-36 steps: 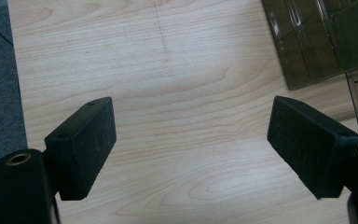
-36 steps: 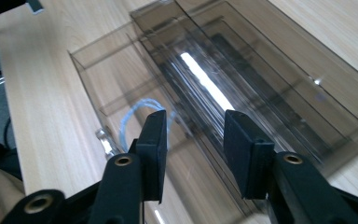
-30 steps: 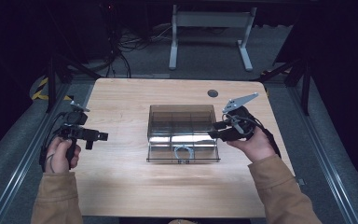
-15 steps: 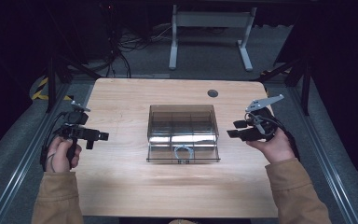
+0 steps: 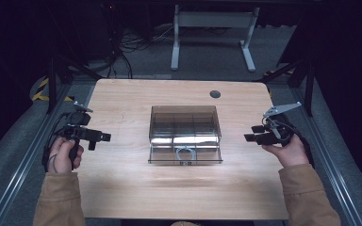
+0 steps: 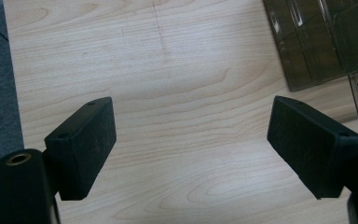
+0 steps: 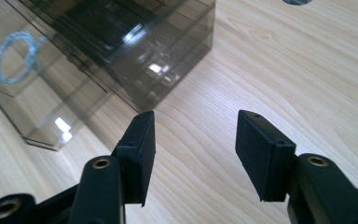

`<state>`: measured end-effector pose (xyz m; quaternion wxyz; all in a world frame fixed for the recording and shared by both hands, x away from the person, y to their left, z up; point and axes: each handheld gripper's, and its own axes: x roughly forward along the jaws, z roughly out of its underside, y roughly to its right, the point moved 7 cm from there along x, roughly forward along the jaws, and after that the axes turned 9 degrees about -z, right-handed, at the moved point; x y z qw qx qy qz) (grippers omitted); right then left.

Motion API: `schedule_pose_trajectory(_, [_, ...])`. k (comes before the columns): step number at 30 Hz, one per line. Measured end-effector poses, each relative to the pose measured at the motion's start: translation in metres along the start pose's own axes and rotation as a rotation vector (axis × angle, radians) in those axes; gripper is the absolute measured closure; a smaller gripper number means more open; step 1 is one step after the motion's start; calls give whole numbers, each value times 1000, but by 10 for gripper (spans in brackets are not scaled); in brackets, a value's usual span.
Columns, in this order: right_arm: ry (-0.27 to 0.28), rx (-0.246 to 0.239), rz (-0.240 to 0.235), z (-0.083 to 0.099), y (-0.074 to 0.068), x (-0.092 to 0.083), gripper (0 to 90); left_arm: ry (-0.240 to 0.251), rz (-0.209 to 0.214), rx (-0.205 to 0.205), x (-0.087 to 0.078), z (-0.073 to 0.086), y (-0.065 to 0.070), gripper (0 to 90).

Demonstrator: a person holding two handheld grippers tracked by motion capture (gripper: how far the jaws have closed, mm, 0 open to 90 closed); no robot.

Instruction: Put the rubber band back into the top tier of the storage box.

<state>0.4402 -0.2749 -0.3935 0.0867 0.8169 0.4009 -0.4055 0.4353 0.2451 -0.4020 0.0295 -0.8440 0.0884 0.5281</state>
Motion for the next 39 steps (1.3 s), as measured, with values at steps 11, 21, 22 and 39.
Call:
schedule_pose_trajectory(11, [-14, 7, 21, 29, 17, 18, 460, 2, 6, 5, -1, 0, 1, 164])
schedule_pose_trajectory(21, [-71, 37, 40, 50, 27, 38, 455, 4, 4, -2, 0, -1, 0, 164])
schedule_pose_trajectory(22, [-80, 41, 40, 51, 27, 40, 456, 3, 6, 0, 0, -1, 0, 164])
schedule_pose_trajectory(39, [-146, 53, 85, 67, 34, 60, 460, 5, 5, 4, 1, -1, 0, 164])
